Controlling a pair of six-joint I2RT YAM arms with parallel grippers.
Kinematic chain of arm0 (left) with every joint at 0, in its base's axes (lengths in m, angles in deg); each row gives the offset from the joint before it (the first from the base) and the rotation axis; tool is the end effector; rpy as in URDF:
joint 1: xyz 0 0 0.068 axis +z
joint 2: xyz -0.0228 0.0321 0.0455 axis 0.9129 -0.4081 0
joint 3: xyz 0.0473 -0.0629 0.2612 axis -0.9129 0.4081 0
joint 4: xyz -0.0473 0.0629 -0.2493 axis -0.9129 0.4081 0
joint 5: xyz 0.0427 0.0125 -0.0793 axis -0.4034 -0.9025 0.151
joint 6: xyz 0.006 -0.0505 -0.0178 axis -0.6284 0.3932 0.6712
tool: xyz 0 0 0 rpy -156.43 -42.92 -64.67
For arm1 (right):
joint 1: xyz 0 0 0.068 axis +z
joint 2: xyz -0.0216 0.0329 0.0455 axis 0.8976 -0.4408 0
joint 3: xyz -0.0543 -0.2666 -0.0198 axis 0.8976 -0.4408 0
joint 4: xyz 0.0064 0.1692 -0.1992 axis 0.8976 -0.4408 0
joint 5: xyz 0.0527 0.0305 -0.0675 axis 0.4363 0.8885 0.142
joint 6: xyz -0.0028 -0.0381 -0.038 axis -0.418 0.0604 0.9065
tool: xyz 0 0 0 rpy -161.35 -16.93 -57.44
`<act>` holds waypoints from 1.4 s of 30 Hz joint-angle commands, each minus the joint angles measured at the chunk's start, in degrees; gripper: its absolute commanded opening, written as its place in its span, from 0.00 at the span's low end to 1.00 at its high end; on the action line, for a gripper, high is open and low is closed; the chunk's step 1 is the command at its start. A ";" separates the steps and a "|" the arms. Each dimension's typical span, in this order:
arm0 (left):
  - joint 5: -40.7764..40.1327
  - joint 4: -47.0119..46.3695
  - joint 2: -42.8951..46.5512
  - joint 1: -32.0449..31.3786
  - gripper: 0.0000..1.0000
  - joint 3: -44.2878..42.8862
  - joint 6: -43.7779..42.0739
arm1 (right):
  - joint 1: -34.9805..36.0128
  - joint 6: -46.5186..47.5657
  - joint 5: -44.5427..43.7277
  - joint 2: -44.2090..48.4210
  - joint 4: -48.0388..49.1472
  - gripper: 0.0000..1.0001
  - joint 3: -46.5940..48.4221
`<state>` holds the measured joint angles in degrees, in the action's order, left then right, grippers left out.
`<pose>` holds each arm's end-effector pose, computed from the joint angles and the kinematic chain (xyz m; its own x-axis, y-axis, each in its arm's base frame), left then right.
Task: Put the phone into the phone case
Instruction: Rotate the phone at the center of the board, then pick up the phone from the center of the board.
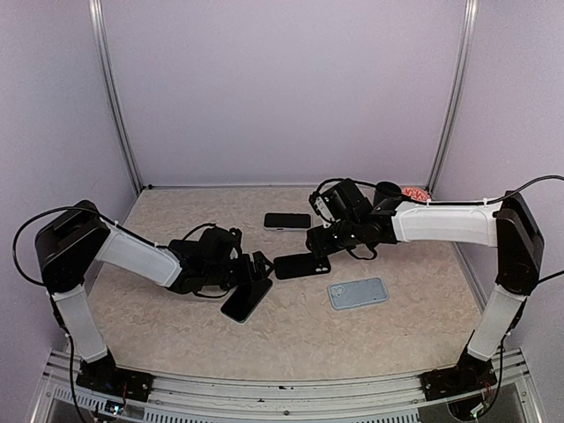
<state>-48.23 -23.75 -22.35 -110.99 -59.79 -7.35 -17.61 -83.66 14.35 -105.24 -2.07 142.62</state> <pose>0.2497 -0.2494 0.1281 -0.8055 -0.2385 -0.5425 0.1529 0.8007 -0.5792 0.2732 0.2771 0.2292 -0.6922 -0.2248 -0.6858 -0.4202 0.8981 0.1298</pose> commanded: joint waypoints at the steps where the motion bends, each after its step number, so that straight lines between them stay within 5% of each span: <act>1: 3.98 0.19 0.29 -0.61 0.99 1.08 -1.91 | -0.01 0.79 1.29 1.35 1.22 0.62 -1.12; 13: -11.14 18.04 17.77 -1.40 0.99 4.61 4.33 | 0.16 5.83 12.96 -1.38 2.04 0.67 1.61; 22: -8.95 25.37 32.08 -3.42 0.99 12.08 13.71 | 2.56 8.02 19.80 -9.12 -0.31 0.68 10.52; 33: -9.36 27.43 30.02 -9.34 0.99 12.43 11.34 | 3.58 7.98 27.04 -19.70 -3.22 0.69 20.30; 42: -16.75 26.75 25.67 -10.25 0.99 11.93 -3.10 | 3.95 7.68 26.33 -19.54 -3.54 0.69 19.45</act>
<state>-61.15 3.44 5.41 -120.94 -47.27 -1.91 -14.26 -76.14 40.36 -125.32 -4.87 162.23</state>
